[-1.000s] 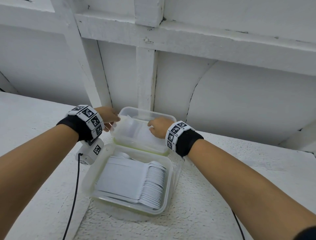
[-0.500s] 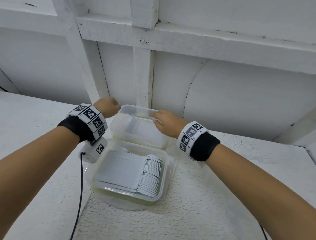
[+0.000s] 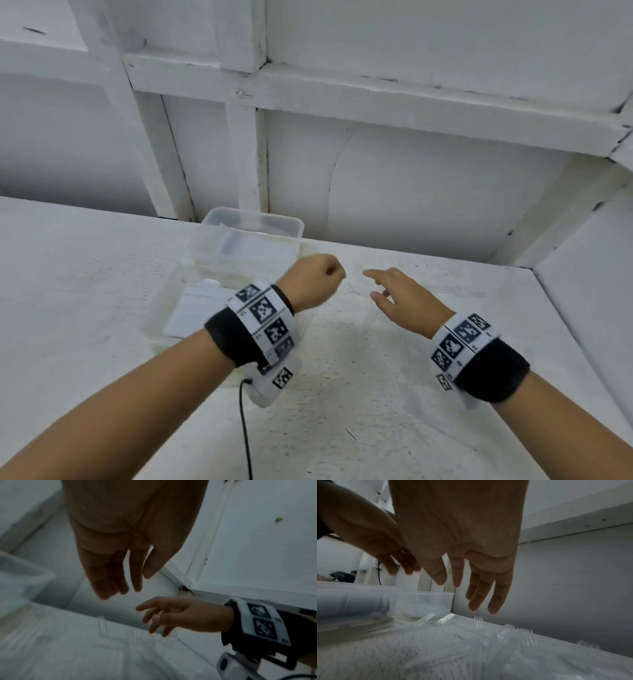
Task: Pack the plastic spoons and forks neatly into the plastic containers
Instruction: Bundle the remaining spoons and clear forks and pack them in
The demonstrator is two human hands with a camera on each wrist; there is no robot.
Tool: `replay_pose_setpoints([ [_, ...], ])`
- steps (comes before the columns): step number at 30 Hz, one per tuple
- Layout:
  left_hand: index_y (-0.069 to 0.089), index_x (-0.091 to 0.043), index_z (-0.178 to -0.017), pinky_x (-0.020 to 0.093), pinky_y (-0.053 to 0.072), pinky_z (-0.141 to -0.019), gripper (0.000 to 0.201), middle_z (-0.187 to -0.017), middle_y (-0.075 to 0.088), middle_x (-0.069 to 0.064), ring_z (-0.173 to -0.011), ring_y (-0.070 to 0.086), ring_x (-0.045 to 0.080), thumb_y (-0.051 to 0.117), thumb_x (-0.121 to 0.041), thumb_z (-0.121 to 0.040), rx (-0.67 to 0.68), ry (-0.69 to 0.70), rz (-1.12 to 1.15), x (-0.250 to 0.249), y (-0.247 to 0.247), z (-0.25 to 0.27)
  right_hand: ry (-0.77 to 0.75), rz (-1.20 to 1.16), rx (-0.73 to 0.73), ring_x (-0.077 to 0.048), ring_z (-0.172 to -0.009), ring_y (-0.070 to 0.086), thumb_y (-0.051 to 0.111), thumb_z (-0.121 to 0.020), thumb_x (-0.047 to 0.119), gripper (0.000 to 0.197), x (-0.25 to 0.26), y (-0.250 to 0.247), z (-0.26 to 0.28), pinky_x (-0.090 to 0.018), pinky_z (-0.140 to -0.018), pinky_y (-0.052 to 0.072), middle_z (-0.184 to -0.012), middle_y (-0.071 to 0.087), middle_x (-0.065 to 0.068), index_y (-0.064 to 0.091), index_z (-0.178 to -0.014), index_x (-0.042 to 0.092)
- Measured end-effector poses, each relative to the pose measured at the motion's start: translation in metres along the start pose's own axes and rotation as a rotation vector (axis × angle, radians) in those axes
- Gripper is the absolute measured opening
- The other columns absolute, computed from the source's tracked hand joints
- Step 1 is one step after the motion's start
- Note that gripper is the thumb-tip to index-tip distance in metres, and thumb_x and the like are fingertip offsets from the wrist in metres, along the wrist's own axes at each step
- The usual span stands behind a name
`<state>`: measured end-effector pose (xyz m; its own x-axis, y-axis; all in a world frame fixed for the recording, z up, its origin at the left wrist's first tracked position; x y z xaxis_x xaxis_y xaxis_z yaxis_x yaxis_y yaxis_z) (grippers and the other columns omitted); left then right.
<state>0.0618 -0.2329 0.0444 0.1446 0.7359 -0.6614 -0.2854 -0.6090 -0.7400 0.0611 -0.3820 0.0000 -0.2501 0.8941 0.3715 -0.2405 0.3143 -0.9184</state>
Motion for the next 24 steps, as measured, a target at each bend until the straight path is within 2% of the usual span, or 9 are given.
replay_pose_setpoints([
  [2,0.060,-0.005,-0.120,0.025,0.040,-0.093,0.034,-0.128,0.057,0.011,-0.115,0.053,0.025,0.039,-0.017,-0.097,0.129,-0.060,-0.070,0.004,0.036,-0.005,0.051,0.031,0.051,-0.018,-0.117,0.051,0.040,-0.099,0.028,0.042,-0.014,0.006,0.005,-0.026,-0.095,0.039,-0.136,0.042,-0.005,0.037,-0.140,0.024],
  [4,0.051,-0.008,-0.131,0.033,0.037,-0.104,0.039,-0.139,0.045,0.013,-0.125,0.045,0.029,0.036,-0.021,-0.098,0.201,-0.175,-0.126,0.017,0.063,-0.011,0.082,0.039,0.076,-0.019,-0.122,0.048,0.040,-0.099,0.028,0.041,-0.025,0.009,0.006,-0.027,-0.099,0.037,-0.137,0.042,-0.007,0.039,-0.139,0.023],
  [7,0.039,-0.009,-0.139,0.040,0.023,-0.112,0.042,-0.149,0.022,0.018,-0.137,0.023,0.036,0.033,-0.018,-0.098,0.227,-0.342,-0.302,0.030,0.084,-0.018,0.118,0.040,0.091,-0.022,-0.125,0.046,0.041,-0.099,0.027,0.040,-0.039,0.010,0.004,-0.029,-0.102,0.036,-0.137,0.042,-0.010,0.041,-0.138,0.021],
  [10,0.034,-0.011,-0.140,0.045,0.008,-0.117,0.043,-0.155,0.002,0.020,-0.143,0.000,0.037,0.034,-0.017,-0.097,0.208,-0.458,-0.428,0.037,0.088,-0.019,0.141,0.042,0.094,-0.024,-0.120,0.048,0.042,-0.098,0.027,0.039,-0.049,0.008,0.000,-0.030,-0.100,0.037,-0.134,0.044,-0.012,0.044,-0.137,0.020],
  [12,0.034,-0.008,-0.140,0.047,0.013,-0.116,0.044,-0.153,0.014,0.021,-0.141,0.012,0.037,0.035,-0.016,-0.097,0.211,-0.554,-0.378,0.049,0.093,-0.020,0.154,0.053,0.103,-0.025,-0.119,0.049,0.041,-0.098,0.027,0.038,-0.055,0.007,-0.003,-0.031,-0.099,0.037,-0.133,0.045,-0.013,0.045,-0.136,0.020],
  [14,0.044,-0.005,-0.133,0.051,0.019,-0.112,0.039,-0.143,0.034,0.017,-0.132,0.029,0.038,0.038,-0.012,-0.096,0.232,-0.589,-0.345,0.056,0.097,-0.019,0.174,0.067,0.110,-0.027,-0.119,0.049,0.041,-0.099,0.027,0.038,-0.063,0.004,-0.008,-0.032,-0.099,0.037,-0.134,0.045,-0.014,0.046,-0.135,0.019],
  [15,0.047,-0.005,-0.130,0.051,0.020,-0.111,0.036,-0.139,0.037,0.016,-0.129,0.031,0.038,0.038,-0.011,-0.096,0.249,-0.587,-0.384,0.054,0.099,-0.018,0.192,0.078,0.110,-0.028,-0.120,0.048,0.040,-0.099,0.027,0.038,-0.069,0.002,-0.012,-0.033,-0.099,0.037,-0.134,0.045,-0.014,0.046,-0.135,0.018],
  [19,0.050,-0.006,-0.123,0.040,0.027,-0.106,0.030,-0.135,0.034,0.016,-0.124,0.035,0.034,0.038,-0.012,-0.096,0.230,-0.502,-0.488,0.043,0.102,-0.015,0.302,0.200,0.132,-0.034,-0.129,0.038,0.038,-0.099,0.028,0.045,-0.094,-0.002,-0.025,-0.039,-0.104,0.034,-0.144,0.034,-0.016,0.034,-0.143,0.021],
  [24,0.046,-0.003,-0.119,0.039,0.041,-0.093,0.031,-0.126,0.034,0.017,-0.114,0.041,0.033,0.038,0.000,-0.089,0.172,-0.365,-0.438,0.038,0.111,-0.012,0.367,0.281,0.301,-0.034,-0.134,0.034,0.042,-0.097,0.027,0.057,-0.104,0.012,-0.025,-0.039,-0.108,0.033,-0.151,0.025,-0.014,0.018,-0.149,0.023],
])
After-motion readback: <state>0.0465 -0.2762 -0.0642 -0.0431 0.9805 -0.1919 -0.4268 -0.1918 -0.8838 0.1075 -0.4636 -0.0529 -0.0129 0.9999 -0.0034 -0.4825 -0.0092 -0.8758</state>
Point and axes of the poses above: each hand's wrist, its own z-axis away from the middle knuckle, its own y-axis out of the palm, x = y × z, the point moved 7 cm from there along -z, towards the middle knuckle
